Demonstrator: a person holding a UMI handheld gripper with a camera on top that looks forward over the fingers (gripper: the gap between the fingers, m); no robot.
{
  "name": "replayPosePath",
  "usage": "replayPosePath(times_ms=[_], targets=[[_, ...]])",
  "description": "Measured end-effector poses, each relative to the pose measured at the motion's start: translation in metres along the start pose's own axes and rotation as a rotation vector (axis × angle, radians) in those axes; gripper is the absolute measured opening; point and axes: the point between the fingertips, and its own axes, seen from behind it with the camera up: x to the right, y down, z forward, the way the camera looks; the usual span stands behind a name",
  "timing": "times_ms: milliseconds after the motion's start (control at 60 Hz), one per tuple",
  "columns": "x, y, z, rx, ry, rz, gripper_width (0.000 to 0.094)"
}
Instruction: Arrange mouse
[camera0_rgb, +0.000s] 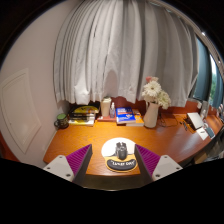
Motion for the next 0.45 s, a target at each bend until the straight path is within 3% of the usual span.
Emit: replayPosePath(times_ms=[450], targets=[[-0.011, 0.0, -0.017, 0.009, 0.001, 0.015, 0.0848]])
